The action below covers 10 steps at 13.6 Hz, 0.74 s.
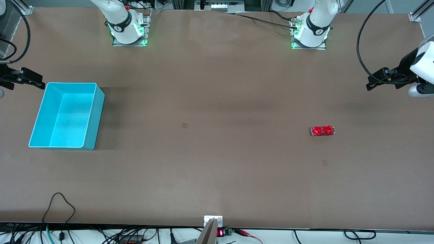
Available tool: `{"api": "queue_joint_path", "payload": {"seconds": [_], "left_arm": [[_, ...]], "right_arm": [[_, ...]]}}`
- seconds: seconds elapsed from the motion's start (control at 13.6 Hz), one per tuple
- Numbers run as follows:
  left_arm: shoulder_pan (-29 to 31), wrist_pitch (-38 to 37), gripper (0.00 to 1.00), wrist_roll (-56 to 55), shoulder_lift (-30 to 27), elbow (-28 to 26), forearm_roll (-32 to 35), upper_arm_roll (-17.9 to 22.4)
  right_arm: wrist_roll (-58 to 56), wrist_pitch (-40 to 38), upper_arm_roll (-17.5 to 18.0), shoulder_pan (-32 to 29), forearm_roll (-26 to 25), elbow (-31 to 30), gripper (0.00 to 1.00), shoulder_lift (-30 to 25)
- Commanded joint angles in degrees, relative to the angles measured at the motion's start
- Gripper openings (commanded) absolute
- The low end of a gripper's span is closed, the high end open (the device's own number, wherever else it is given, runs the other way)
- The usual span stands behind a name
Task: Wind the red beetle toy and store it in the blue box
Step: 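Move the left gripper toward the red car while the right gripper nears the box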
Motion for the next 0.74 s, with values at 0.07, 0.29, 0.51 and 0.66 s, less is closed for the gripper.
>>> {"api": "queue_joint_path", "payload": {"seconds": [0.07, 0.29, 0.51, 0.66], "left_arm": [[0.49, -0.23, 1.00, 1.47, -0.60, -0.38, -0.94, -0.43], [0.32, -0.41, 1.00, 0.59, 2.28, -0.02, -0.94, -0.43], [-0.39, -3.57, 1.00, 1.11, 6.06, 0.50, -0.50, -0.69], [-0.91, -3.84, 1.00, 1.73, 8.10, 0.59, -0.76, -0.78]], "right_arm": [[-0.41, -0.91, 0.23, -0.42, 0.31, 1.44, 1.00, 0.67], [-0.41, -0.91, 0.23, -0.42, 0.39, 1.44, 1.00, 0.76], [-0.67, -1.08, 0.40, -0.07, 0.48, 1.79, 1.00, 3.30], [-0.67, -1.52, 0.40, 0.19, 0.04, 1.70, 1.00, 4.36]]}}
